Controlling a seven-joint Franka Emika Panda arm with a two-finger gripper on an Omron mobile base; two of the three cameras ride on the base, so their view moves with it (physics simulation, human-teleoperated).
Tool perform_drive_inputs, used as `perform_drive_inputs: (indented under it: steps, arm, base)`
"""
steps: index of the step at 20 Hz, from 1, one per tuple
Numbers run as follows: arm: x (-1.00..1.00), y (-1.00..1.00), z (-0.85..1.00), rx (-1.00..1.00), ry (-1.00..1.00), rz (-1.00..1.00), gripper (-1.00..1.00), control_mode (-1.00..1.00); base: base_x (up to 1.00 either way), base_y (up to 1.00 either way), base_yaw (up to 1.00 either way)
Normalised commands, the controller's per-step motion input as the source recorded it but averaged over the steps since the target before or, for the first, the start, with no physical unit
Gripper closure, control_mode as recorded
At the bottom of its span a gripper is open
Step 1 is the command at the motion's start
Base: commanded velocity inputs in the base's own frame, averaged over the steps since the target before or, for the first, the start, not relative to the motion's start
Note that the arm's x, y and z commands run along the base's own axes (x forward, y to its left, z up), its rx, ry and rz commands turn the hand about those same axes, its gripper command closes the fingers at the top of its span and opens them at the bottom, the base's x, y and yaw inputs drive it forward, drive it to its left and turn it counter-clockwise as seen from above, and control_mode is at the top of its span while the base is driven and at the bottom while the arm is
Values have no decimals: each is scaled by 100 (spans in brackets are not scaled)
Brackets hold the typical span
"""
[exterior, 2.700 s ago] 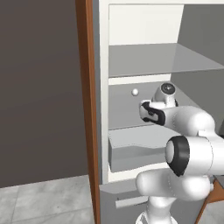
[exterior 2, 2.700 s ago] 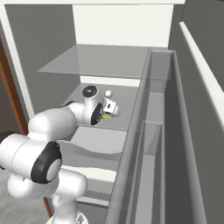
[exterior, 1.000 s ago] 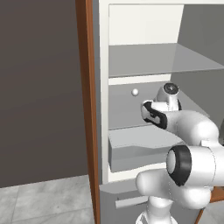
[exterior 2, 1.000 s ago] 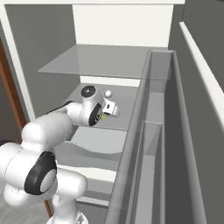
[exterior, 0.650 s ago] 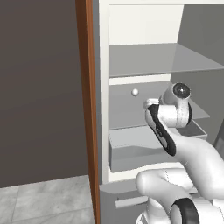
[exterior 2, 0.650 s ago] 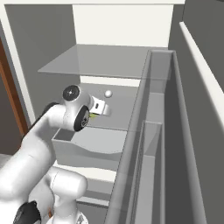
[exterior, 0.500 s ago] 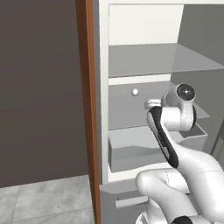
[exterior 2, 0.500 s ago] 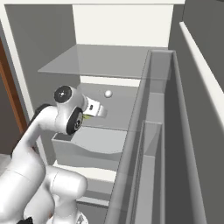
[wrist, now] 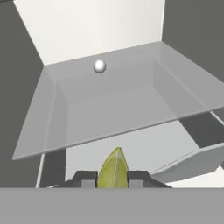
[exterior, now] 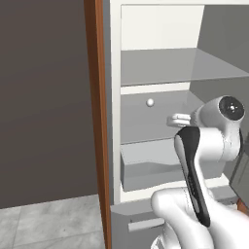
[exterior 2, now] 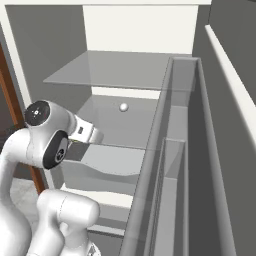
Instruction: Take the lemon wedge from the fridge and place it on the plate with fish on the dining counter.
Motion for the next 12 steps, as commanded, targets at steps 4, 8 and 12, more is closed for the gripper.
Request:
perform_drive_inputs:
  steps: [4, 8, 12]
  arm:
    - [-75, 21, 2, 0, 0, 1, 100, 100]
    - [0, 0, 0, 0, 0, 0, 100, 100]
    - [0, 0, 0, 0, 0, 0, 100, 100]
  base:
    - [-25, 12, 3]
    - [-100, 43, 40]
    - [-27, 7, 89]
